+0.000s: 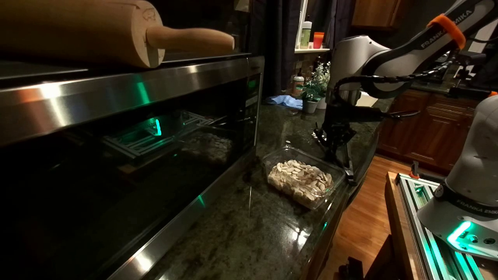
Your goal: Use the tongs to pick up a bean and put it inside the container
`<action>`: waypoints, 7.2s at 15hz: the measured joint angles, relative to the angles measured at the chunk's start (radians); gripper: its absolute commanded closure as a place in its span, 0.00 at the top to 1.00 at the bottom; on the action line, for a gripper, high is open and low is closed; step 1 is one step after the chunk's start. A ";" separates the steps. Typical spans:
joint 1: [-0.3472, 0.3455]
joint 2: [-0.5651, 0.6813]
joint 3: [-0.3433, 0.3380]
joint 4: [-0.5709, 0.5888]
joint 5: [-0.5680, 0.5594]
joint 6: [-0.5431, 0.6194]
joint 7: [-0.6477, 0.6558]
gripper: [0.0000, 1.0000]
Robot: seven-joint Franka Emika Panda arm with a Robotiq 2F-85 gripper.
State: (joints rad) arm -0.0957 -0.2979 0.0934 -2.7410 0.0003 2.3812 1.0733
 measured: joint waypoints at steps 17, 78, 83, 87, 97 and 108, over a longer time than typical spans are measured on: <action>0.022 0.016 0.024 -0.001 -0.035 0.093 -0.075 0.03; -0.011 -0.042 0.008 0.000 -0.004 -0.119 0.045 1.00; -0.011 -0.026 0.003 -0.001 0.002 -0.048 0.046 1.00; -0.011 -0.007 -0.001 -0.001 0.002 -0.028 0.046 1.00; -0.029 0.015 -0.017 -0.001 -0.008 -0.022 0.050 1.00; -0.043 0.046 -0.025 -0.001 -0.024 0.048 0.051 1.00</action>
State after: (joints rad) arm -0.1384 -0.2520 0.0684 -2.7418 -0.0236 2.4295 1.1247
